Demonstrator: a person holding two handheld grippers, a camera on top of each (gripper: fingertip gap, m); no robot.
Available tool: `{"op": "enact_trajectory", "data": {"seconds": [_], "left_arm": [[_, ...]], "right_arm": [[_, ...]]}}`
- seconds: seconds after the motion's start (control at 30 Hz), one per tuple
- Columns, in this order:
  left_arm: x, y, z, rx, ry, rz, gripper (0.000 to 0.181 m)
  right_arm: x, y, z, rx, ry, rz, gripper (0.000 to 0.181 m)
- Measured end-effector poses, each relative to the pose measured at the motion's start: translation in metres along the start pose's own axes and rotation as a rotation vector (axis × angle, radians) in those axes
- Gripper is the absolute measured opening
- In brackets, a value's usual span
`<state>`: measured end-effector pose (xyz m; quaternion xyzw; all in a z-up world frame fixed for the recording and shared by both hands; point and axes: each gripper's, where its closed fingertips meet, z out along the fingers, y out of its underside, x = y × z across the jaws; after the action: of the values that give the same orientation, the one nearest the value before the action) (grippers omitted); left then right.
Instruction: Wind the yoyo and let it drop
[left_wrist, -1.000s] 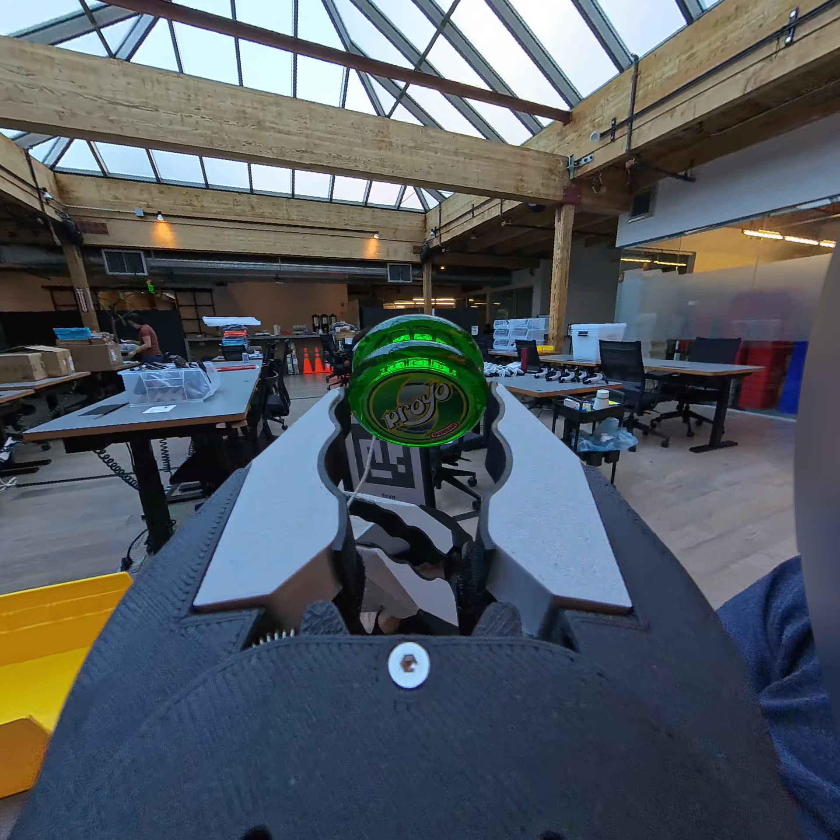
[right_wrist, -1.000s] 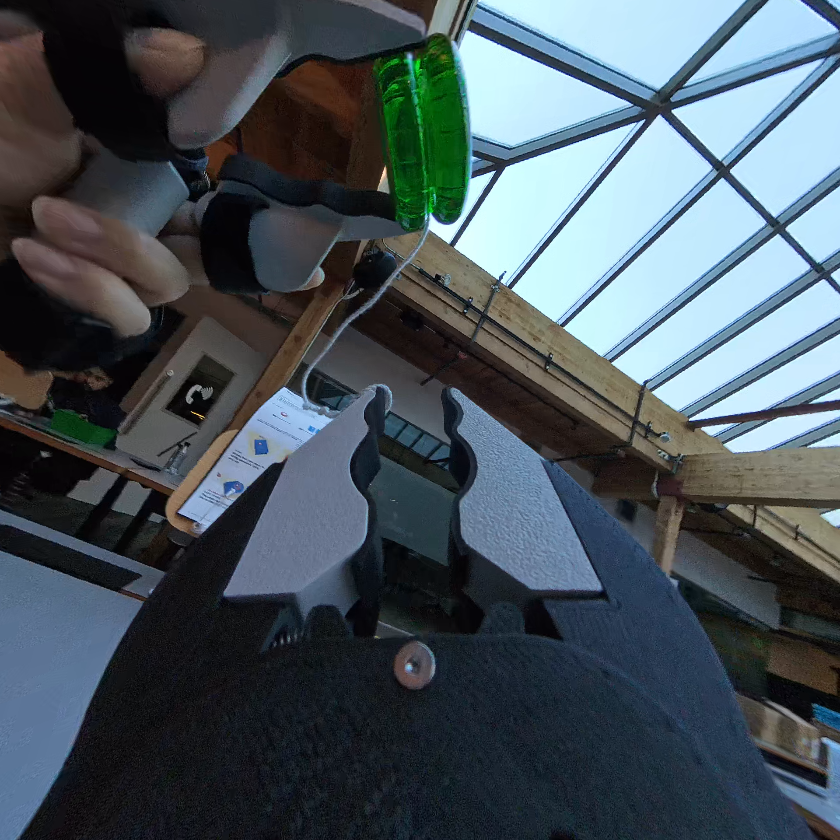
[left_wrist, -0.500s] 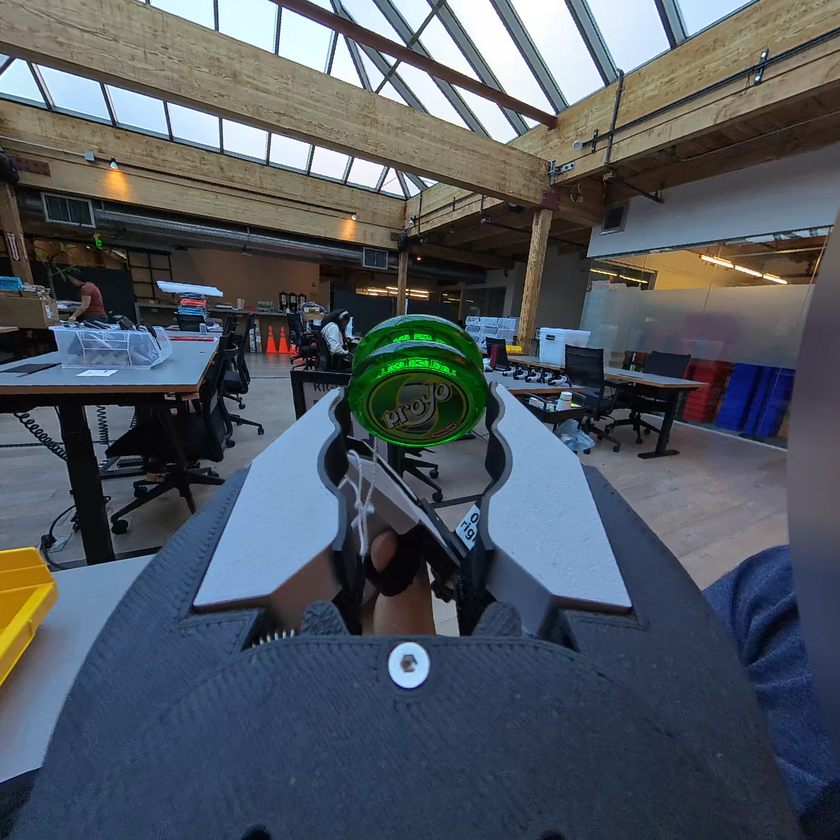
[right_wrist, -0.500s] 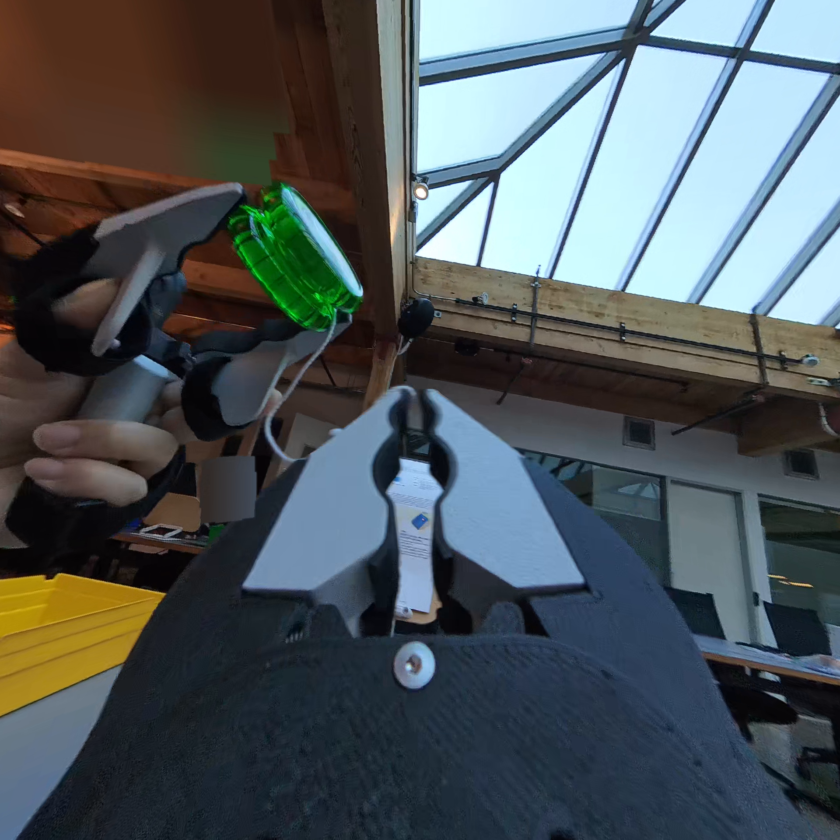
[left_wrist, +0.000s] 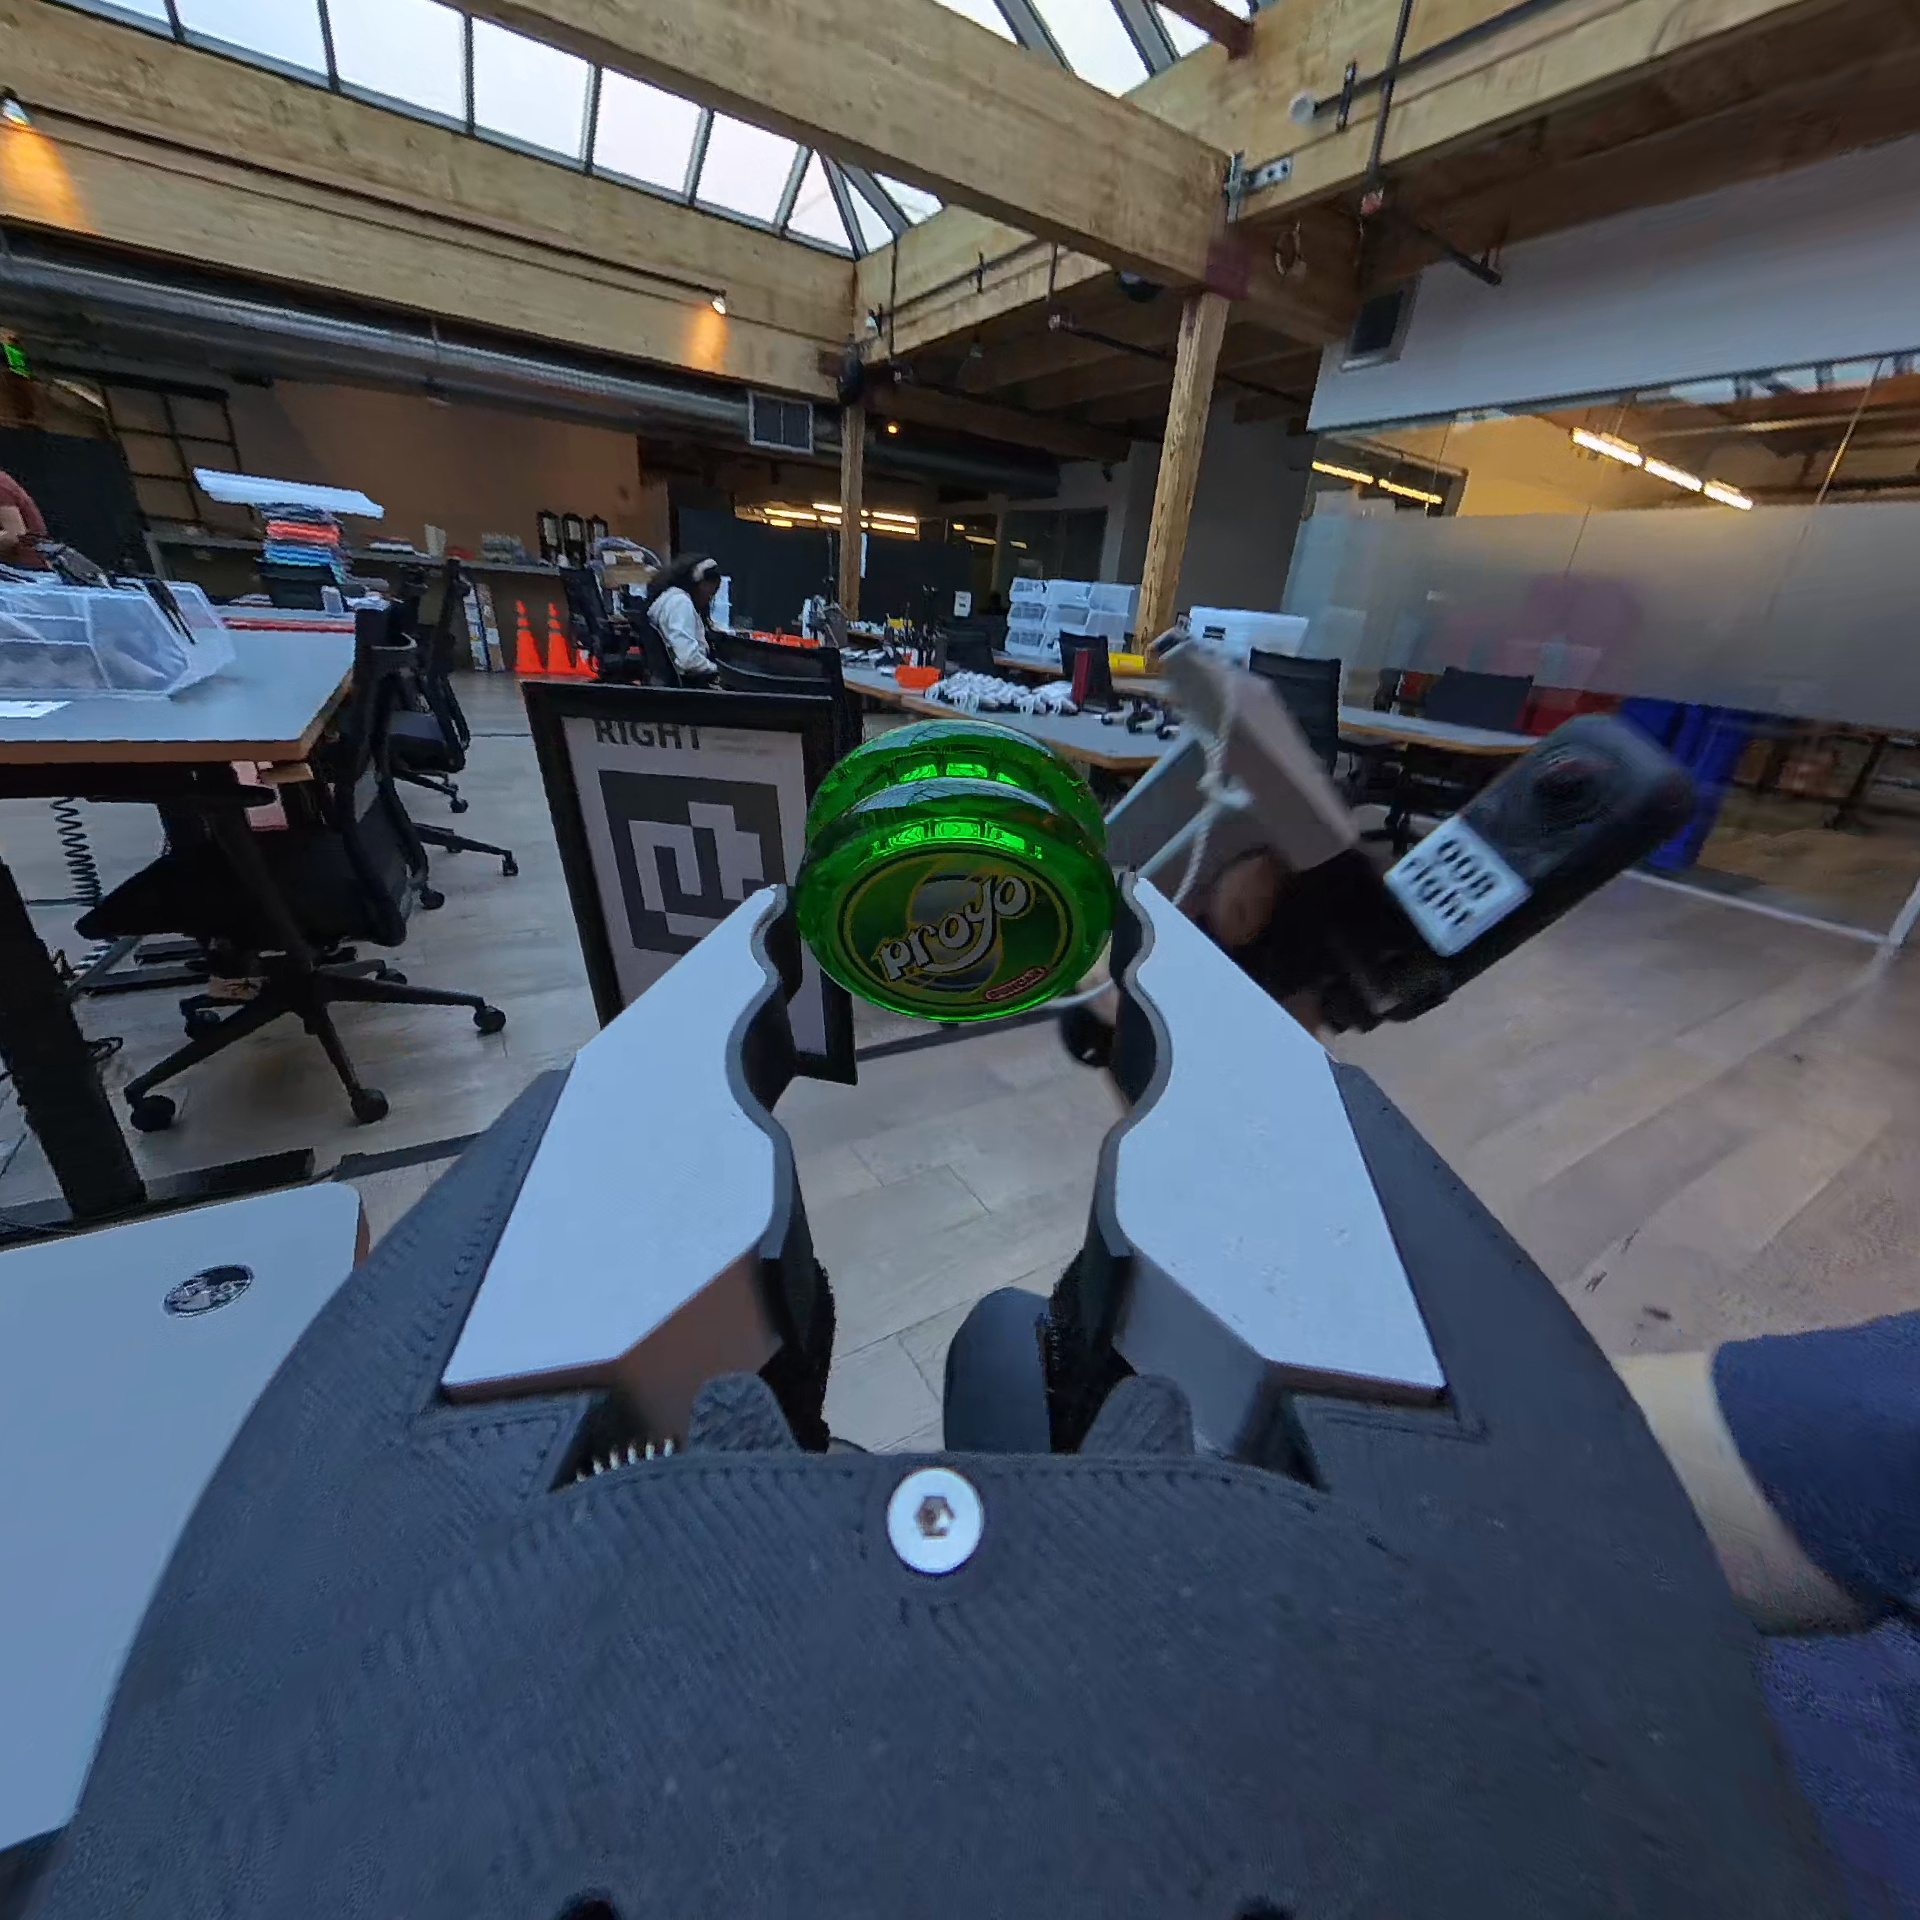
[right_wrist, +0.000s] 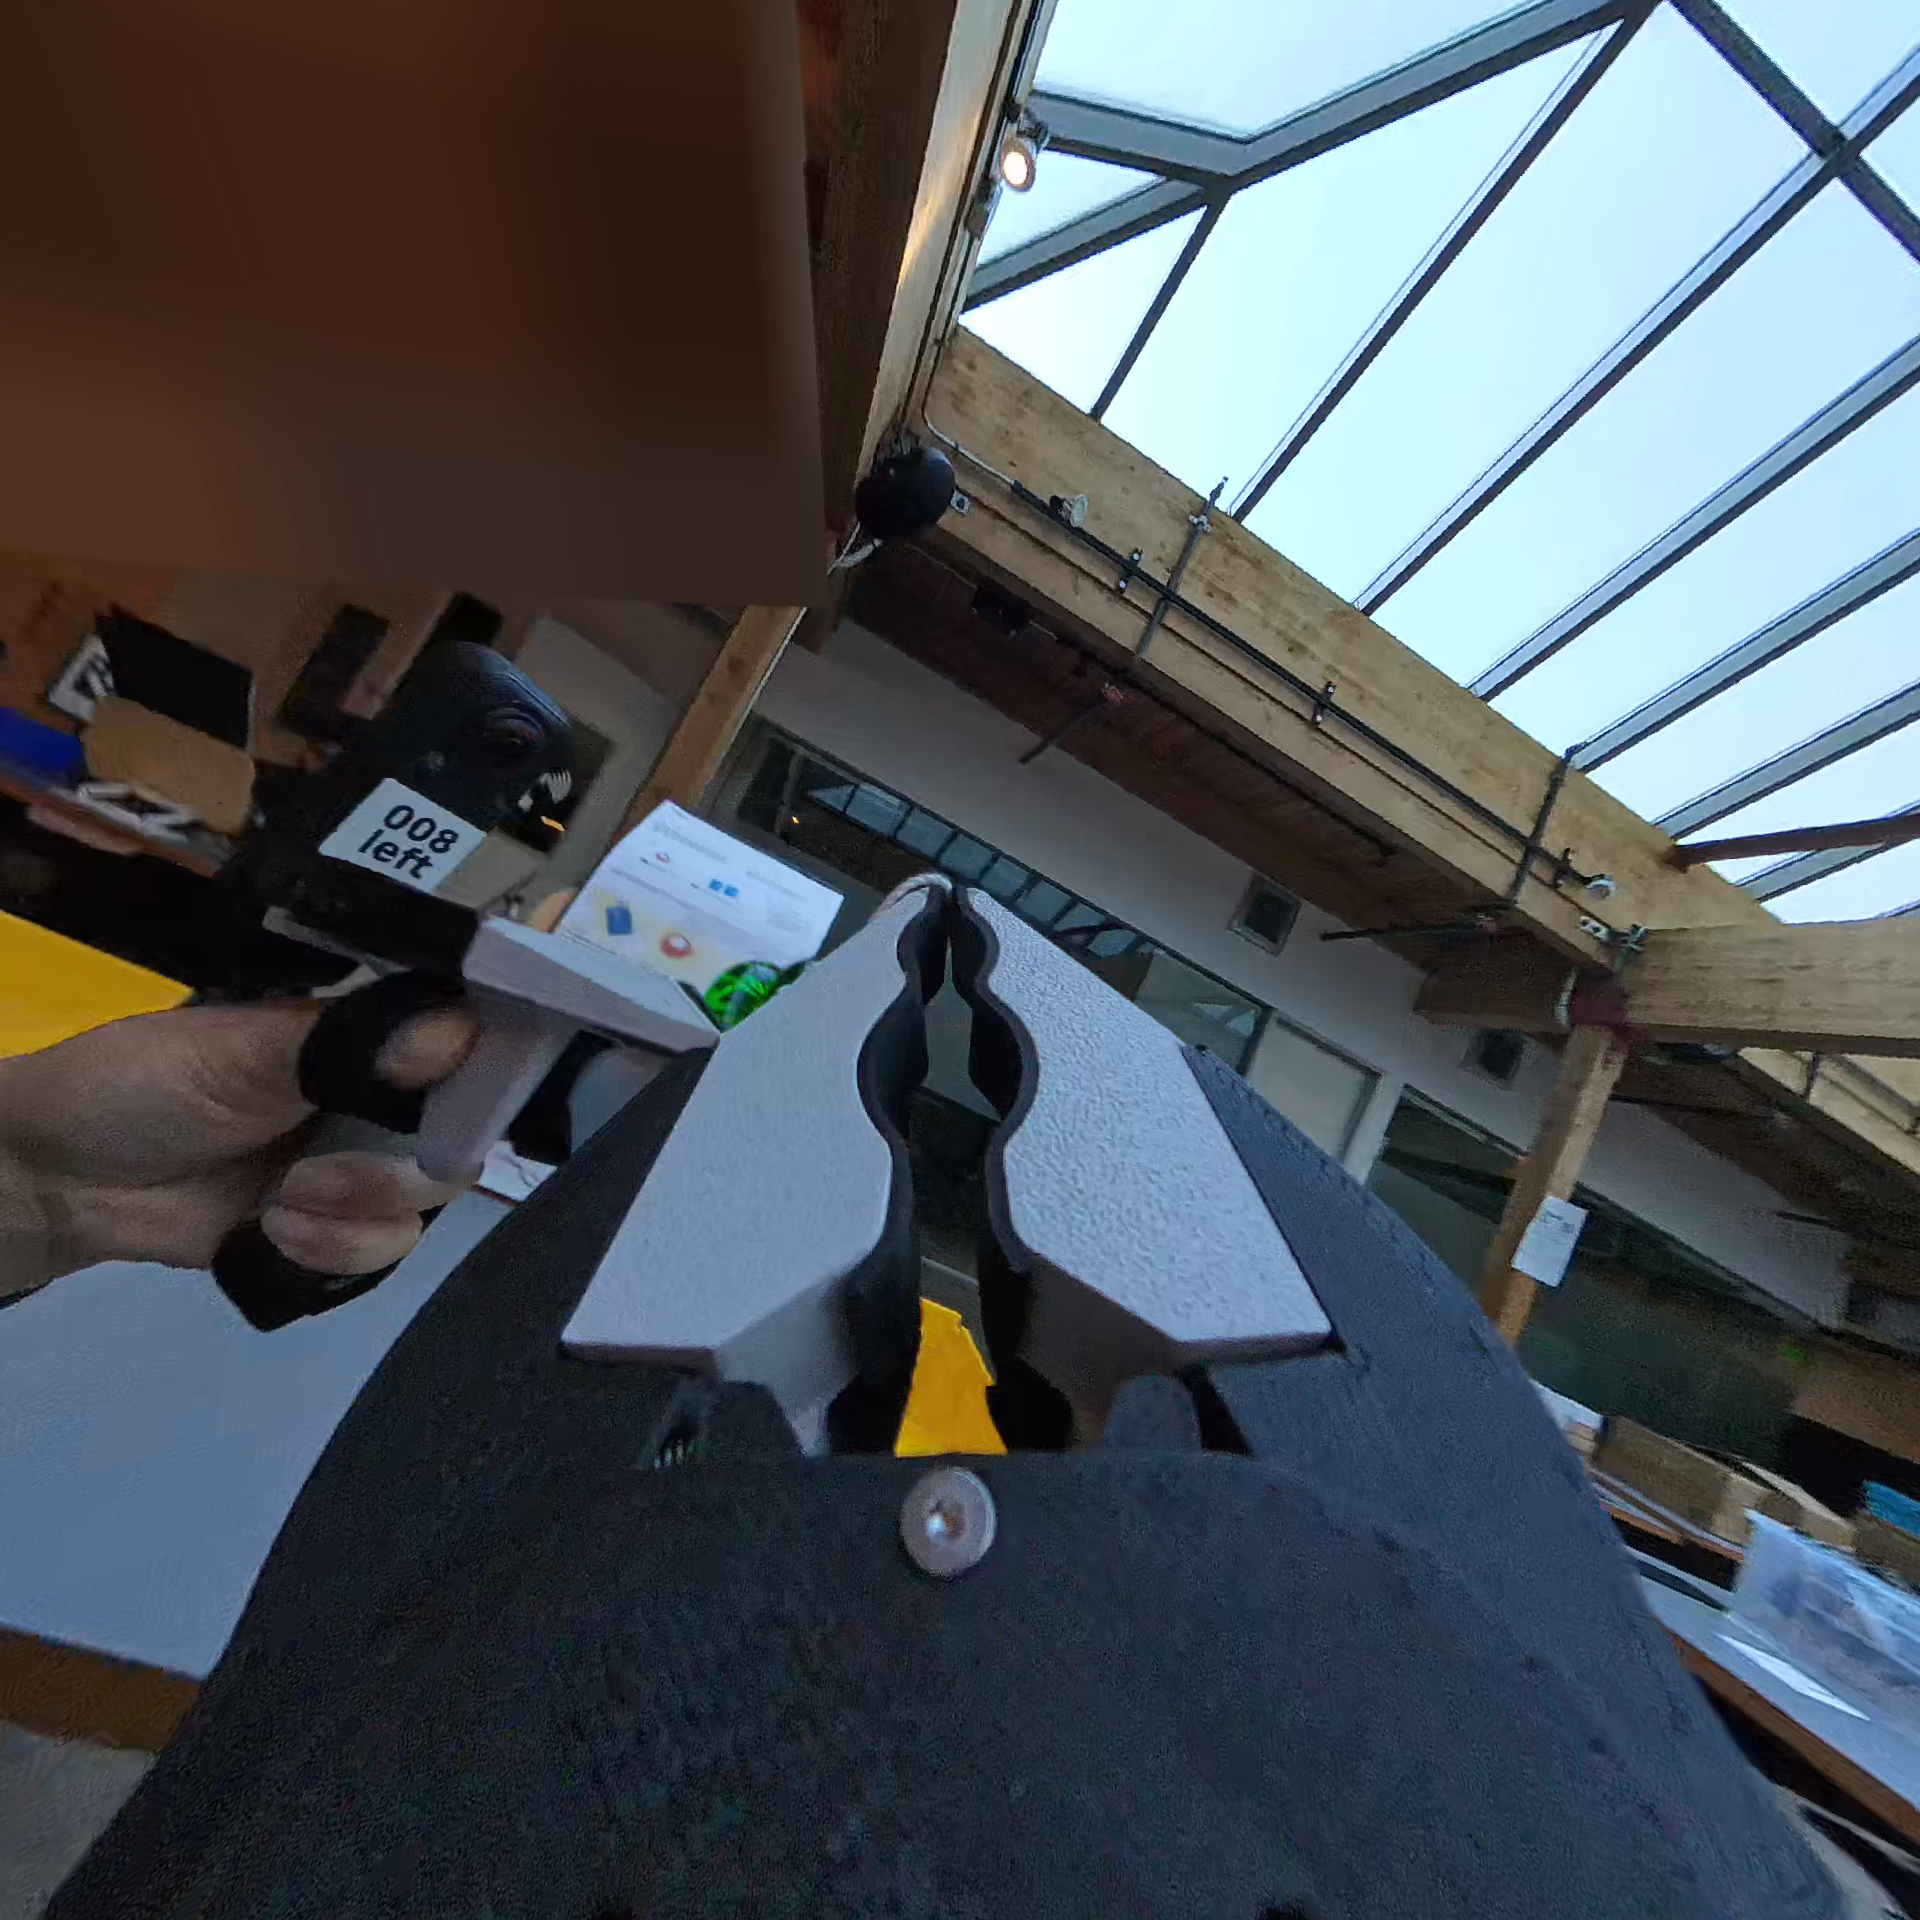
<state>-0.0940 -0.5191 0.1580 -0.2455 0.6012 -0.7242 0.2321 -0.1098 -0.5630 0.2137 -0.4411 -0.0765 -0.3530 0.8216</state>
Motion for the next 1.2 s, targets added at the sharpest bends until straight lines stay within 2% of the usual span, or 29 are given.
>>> {"op": "enact_trajectory", "data": {"seconds": [0.13, 0.23, 0.3, 0.43, 0.57, 0.63, 0.7, 0.77, 0.87, 0.93, 1.0, 1.13, 1.2], "left_arm": [[0.030, 0.030, 0.059, -0.101, 0.155, -0.005, 0.059], [0.066, 0.054, 0.100, -0.157, 0.307, 0.021, 0.059], [0.100, 0.065, 0.120, -0.162, 0.459, 0.033, 0.059], [0.163, 0.077, 0.143, -0.098, 0.732, 0.086, 0.059], [0.214, 0.071, 0.156, 0.047, 0.940, 0.081, 0.059], [0.227, 0.061, 0.166, 0.115, 0.999, -0.009, 0.059], [0.232, 0.050, 0.179, 0.162, 1.049, -0.175, 0.059], [0.231, 0.046, 0.198, 0.158, 1.085, -0.369, 0.059], [0.231, 0.058, 0.234, 0.090, 1.090, -0.663, 0.059], [0.238, 0.074, 0.256, 0.019, 1.082, -0.838, 0.059], [0.252, 0.094, 0.274, -0.058, 1.071, -0.929, 0.059], [0.296, 0.133, 0.301, -0.247, 1.068, -1.028, 0.059], [0.321, 0.149, 0.315, -0.322, 1.079, -0.995, 0.059]], "right_arm": [[0.027, -0.033, -0.027, -0.166, 0.041, -0.238, 0.000], [0.057, -0.040, -0.044, -0.375, 0.094, -0.360, 0.000], [0.082, -0.041, -0.062, -0.519, 0.148, -0.397, 0.000], [0.123, -0.040, -0.122, -0.755, 0.280, -0.397, 0.000], [0.140, -0.045, -0.194, -0.828, 0.427, -0.325, 0.000], [0.138, -0.051, -0.224, -0.789, 0.493, -0.258, 0.000], [0.135, -0.062, -0.250, -0.721, 0.578, -0.230, 0.000], [0.132, -0.077, -0.273, -0.653, 0.661, -0.276, 0.000], [0.121, -0.103, -0.294, -0.593, 0.735, -0.459, 0.000], [0.114, -0.109, -0.302, -0.627, 0.740, -0.603, 0.000], [0.112, -0.106, -0.311, -0.714, 0.740, -0.727, 0.000], [0.128, -0.104, -0.341, -0.927, 0.740, -0.911, 0.000], [0.146, -0.110, -0.366, -1.029, 0.769, -0.939, 0.000]]}}
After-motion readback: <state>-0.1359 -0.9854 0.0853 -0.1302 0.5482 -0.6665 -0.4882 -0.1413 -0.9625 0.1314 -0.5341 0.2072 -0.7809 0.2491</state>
